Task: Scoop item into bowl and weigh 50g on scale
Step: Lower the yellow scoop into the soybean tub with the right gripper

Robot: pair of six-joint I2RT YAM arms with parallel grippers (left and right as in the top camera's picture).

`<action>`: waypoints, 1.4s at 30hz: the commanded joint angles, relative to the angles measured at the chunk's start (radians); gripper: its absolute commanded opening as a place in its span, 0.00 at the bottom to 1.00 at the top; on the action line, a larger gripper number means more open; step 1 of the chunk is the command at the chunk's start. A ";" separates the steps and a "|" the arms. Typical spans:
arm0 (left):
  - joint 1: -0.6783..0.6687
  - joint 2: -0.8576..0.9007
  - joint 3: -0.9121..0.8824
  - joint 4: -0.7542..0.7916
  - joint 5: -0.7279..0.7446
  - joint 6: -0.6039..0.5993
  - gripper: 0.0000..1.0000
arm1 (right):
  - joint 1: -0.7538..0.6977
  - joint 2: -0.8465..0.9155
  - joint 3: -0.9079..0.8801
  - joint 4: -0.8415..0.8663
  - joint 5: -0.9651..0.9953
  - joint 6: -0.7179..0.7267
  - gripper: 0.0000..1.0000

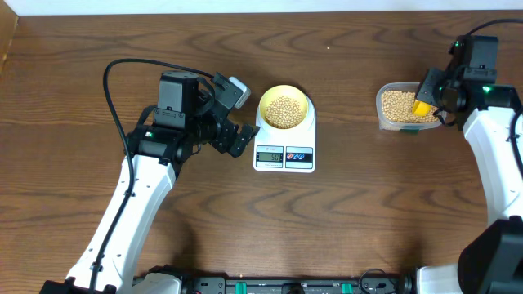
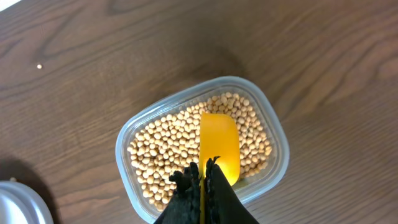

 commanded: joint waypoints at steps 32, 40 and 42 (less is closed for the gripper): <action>-0.001 -0.013 0.006 0.000 0.010 0.017 0.98 | 0.008 0.015 0.001 -0.090 -0.043 -0.135 0.99; -0.001 -0.013 0.006 0.001 0.009 0.017 0.98 | 0.008 0.015 0.001 -0.147 -0.021 -0.421 0.99; -0.001 -0.013 0.006 0.001 0.009 0.017 0.98 | 0.008 0.015 0.001 -0.151 0.019 -0.466 0.99</action>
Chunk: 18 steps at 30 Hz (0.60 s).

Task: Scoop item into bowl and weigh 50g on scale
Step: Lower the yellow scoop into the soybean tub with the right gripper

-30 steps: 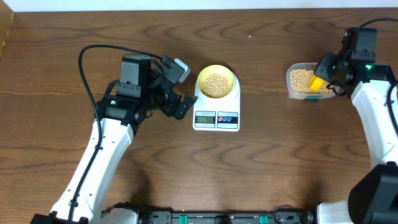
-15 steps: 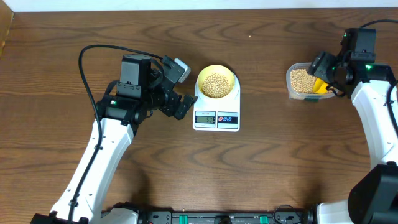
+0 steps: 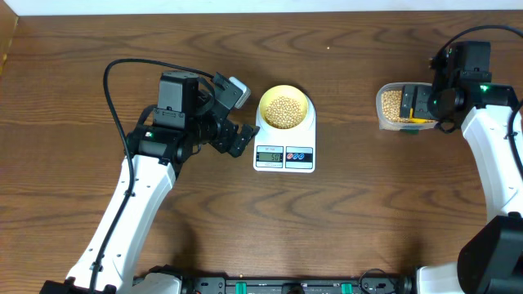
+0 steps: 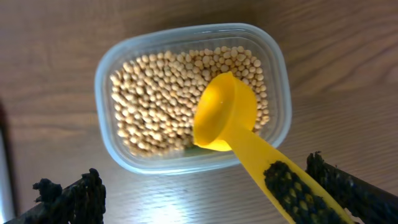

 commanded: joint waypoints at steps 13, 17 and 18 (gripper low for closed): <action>-0.002 -0.013 0.006 0.001 0.009 0.017 0.97 | 0.005 0.005 0.001 -0.071 0.143 -0.378 0.99; -0.002 -0.013 0.006 0.000 0.010 0.017 0.98 | 0.005 0.004 0.001 -0.071 0.143 -0.378 0.99; -0.002 -0.013 0.006 0.000 0.010 0.017 0.98 | 0.005 0.002 0.001 -0.071 0.143 -0.378 0.99</action>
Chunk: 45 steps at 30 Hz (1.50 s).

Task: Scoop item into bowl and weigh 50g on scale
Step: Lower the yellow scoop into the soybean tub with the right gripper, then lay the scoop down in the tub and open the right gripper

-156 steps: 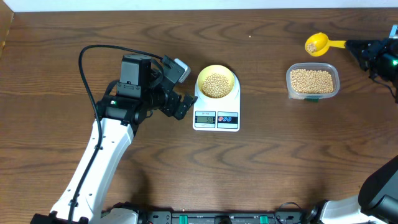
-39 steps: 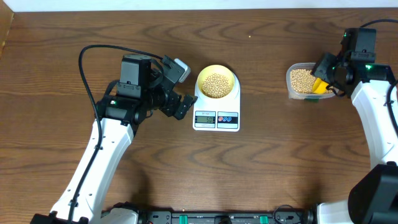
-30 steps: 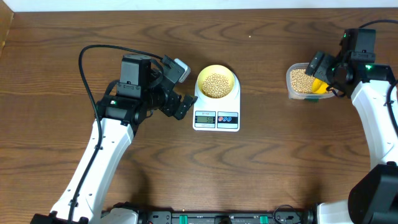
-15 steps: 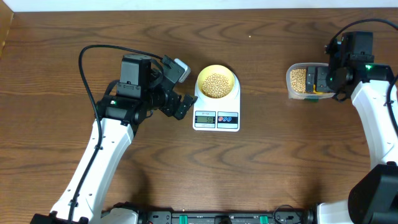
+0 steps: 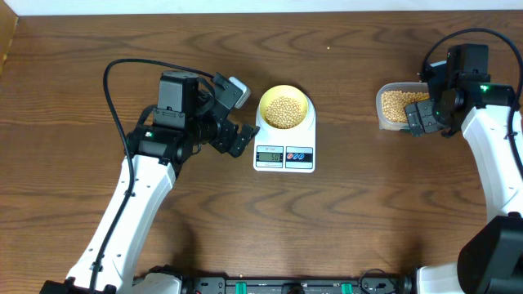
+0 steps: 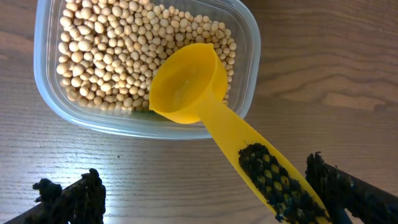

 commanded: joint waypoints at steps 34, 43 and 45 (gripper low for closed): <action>-0.002 -0.013 0.006 0.000 0.010 0.017 0.98 | 0.005 -0.220 0.002 0.073 -0.032 -0.041 0.99; -0.002 -0.013 0.006 0.001 0.010 0.017 0.98 | 0.005 -0.288 0.002 0.078 -0.120 -0.012 0.99; -0.002 -0.013 0.006 0.001 0.010 0.017 0.98 | 0.005 -0.297 0.002 0.086 -0.120 0.013 0.99</action>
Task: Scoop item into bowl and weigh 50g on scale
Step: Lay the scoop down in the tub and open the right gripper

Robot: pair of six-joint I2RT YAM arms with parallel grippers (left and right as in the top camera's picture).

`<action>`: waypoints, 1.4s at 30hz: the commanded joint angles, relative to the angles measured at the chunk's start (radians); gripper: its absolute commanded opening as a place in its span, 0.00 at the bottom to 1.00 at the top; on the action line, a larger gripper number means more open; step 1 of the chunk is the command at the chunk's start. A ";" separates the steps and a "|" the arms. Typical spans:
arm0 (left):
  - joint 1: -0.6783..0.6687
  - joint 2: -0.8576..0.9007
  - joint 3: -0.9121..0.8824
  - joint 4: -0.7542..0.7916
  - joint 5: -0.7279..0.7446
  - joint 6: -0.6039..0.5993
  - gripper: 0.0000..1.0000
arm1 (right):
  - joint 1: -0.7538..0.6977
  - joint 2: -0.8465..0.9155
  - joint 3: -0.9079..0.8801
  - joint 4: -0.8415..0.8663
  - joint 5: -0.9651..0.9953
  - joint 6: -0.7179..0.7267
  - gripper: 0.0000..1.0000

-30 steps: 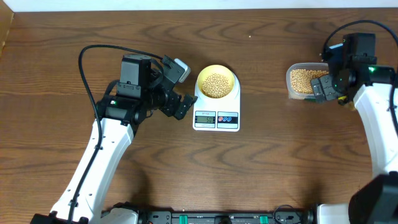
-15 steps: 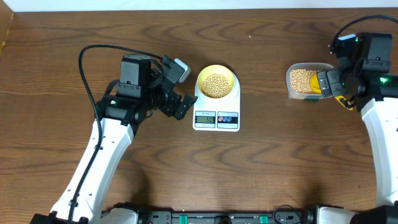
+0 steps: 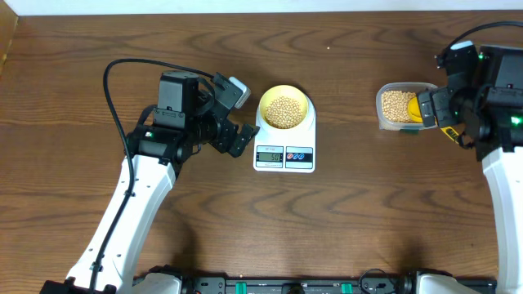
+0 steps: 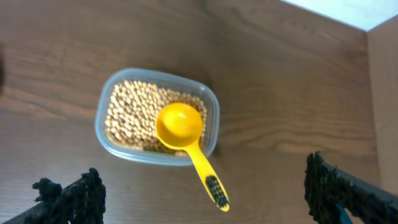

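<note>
A yellow bowl (image 3: 284, 110) of soybeans stands on the white scale (image 3: 284, 157); its display is too small to read. At the right, a clear container (image 3: 395, 106) (image 4: 124, 124) holds more soybeans. An empty yellow scoop (image 3: 424, 109) (image 4: 180, 126) rests on those beans, its handle over the rim toward the table. My right gripper (image 3: 452, 113) (image 4: 202, 194) is open high above the scoop, with nothing between its fingers. My left gripper (image 3: 233, 136) hovers just left of the scale; its jaws are unclear from overhead.
The wooden table (image 3: 351, 220) runs to a pale wall at the back. In the right wrist view the table's edge (image 4: 367, 74) lies right of the container. A black cable (image 3: 122, 73) loops behind the left arm.
My right gripper, still open, has moved up and away from the scoop, so the whole container now shows small in the wrist view. Scoop, bowl, scale and left arm have not moved.
At first my right gripper was shut on the scoop's handle, with the scoop over the beans in the container. Then it was open and the scoop lay in the container by itself. After that it was slightly back, and now it is well above.
</note>
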 commanded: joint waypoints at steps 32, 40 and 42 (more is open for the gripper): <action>-0.002 -0.013 0.006 0.001 0.009 0.017 0.98 | 0.005 -0.033 0.001 0.014 -0.021 0.350 0.99; -0.002 -0.013 0.006 0.001 0.010 0.017 0.97 | 0.005 -0.033 0.001 -0.002 -0.021 0.350 0.99; -0.002 -0.013 0.006 0.001 0.010 0.017 0.98 | 0.005 -0.033 0.001 -0.002 -0.021 0.350 0.99</action>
